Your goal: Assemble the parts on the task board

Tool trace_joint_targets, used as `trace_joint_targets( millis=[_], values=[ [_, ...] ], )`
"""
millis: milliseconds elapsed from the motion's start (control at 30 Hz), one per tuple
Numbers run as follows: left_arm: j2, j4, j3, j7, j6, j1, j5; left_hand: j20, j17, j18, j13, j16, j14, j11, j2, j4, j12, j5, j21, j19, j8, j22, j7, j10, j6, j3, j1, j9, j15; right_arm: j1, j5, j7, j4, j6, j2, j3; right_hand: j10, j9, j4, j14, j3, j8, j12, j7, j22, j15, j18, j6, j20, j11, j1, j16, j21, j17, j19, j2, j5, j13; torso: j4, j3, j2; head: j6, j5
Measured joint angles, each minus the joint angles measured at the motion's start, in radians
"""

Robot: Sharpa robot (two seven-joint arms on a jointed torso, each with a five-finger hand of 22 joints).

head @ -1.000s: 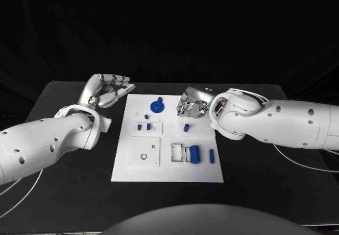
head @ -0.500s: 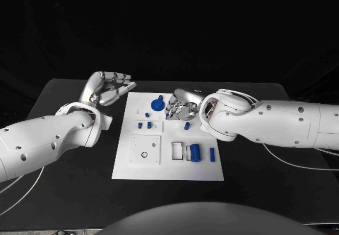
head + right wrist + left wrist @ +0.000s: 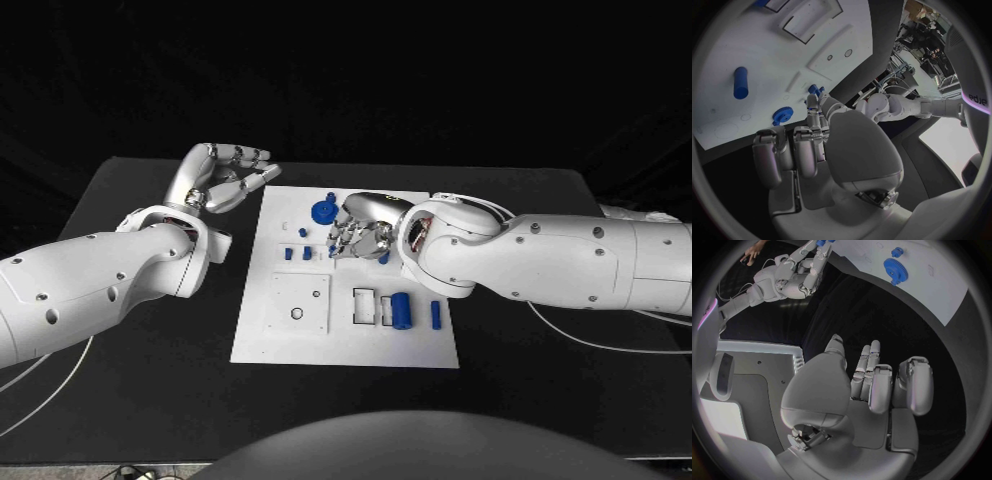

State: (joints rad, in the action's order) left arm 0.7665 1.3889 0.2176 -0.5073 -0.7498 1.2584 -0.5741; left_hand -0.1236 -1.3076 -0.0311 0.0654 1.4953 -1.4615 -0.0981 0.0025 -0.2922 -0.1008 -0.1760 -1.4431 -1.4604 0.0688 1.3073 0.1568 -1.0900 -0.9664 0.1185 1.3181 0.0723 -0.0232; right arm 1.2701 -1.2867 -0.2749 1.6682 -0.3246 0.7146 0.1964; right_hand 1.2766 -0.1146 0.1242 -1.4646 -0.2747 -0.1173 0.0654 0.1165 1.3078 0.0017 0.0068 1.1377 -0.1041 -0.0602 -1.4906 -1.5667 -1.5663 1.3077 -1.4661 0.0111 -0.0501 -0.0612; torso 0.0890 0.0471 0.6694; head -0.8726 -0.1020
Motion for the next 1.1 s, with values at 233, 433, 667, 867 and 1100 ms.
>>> trace_joint_targets(
  millis=[233,433,667,867,1100],
  values=[
    [0.000,0.000,0.000,0.000,0.000,0.000,0.000,0.000,0.000,0.000,0.000,0.000,0.000,0.000,0.000,0.000,0.000,0.000,0.000,0.000,0.000,0.000,0.000,0.000,0.000,0.000,0.000,0.000,0.000,-0.012,-0.003,0.003,0.012,0.019,-0.009,0.000,0.000,0.000,-0.003,0.000,-0.003,0.003,0.000,0.002,0.000,0.000,0.000,-0.002,0.000,0.000,-0.001,0.000,0.000,0.000,0.000,0.001,0.001,0.000,-0.0001,0.0000,0.000,0.000,0.005],
    [0.000,0.000,0.000,0.000,0.001,0.000,0.000,0.000,0.000,0.000,0.000,0.000,0.000,0.000,0.000,0.000,0.000,0.000,0.000,0.000,0.000,0.000,0.000,0.000,0.000,0.000,0.000,0.000,0.000,-0.025,-0.007,0.004,0.014,0.036,-0.021,0.001,-0.004,-0.001,-0.002,-0.004,-0.004,0.004,0.000,0.004,0.000,0.004,0.000,-0.004,-0.007,-0.004,-0.001,0.000,0.000,0.000,0.000,0.001,-0.004,0.000,-0.0002,-0.0001,0.000,0.000,0.006],
    [0.001,0.000,0.000,0.000,0.001,0.000,0.000,0.000,0.000,0.000,0.000,0.000,0.000,0.000,0.000,0.000,0.000,0.000,0.000,0.000,0.000,0.000,0.000,0.000,0.000,0.000,0.000,0.000,0.000,-0.037,-0.037,0.006,0.013,0.046,-0.040,0.001,-0.004,-0.001,-0.004,-0.004,-0.010,0.005,0.000,0.004,0.000,0.004,0.000,-0.007,-0.007,-0.004,-0.001,0.000,0.000,0.000,0.000,0.001,-0.004,0.000,-0.0006,-0.0002,0.000,0.000,0.006],
    [0.000,-0.001,0.000,0.000,0.001,0.000,0.000,0.000,0.000,0.000,0.000,0.000,0.000,0.000,0.000,0.000,0.000,0.000,0.000,0.000,0.000,0.000,0.000,0.000,0.000,0.000,0.000,0.000,0.000,-0.047,-0.087,0.009,0.009,0.051,-0.060,0.001,-0.004,-0.001,-0.004,0.000,-0.010,0.003,0.000,0.009,0.000,0.007,0.000,-0.005,-0.007,-0.004,-0.001,0.000,0.000,0.000,0.000,0.001,-0.004,0.000,-0.0005,-0.0003,0.000,0.000,0.006],
    [0.000,-0.001,0.000,0.000,0.001,0.000,-0.001,0.000,0.000,0.000,0.000,0.000,0.000,0.000,0.000,0.000,0.000,0.000,0.000,0.000,0.000,0.000,0.000,0.000,0.000,0.000,0.000,0.000,0.000,-0.058,-0.140,0.013,-0.002,0.053,-0.081,0.001,-0.007,-0.006,-0.004,0.000,-0.010,0.003,0.000,0.011,0.000,0.007,0.000,-0.007,-0.007,-0.007,-0.001,0.000,0.000,0.000,0.000,0.001,-0.004,0.000,-0.0003,-0.0003,0.000,0.000,0.006]
  ],
)
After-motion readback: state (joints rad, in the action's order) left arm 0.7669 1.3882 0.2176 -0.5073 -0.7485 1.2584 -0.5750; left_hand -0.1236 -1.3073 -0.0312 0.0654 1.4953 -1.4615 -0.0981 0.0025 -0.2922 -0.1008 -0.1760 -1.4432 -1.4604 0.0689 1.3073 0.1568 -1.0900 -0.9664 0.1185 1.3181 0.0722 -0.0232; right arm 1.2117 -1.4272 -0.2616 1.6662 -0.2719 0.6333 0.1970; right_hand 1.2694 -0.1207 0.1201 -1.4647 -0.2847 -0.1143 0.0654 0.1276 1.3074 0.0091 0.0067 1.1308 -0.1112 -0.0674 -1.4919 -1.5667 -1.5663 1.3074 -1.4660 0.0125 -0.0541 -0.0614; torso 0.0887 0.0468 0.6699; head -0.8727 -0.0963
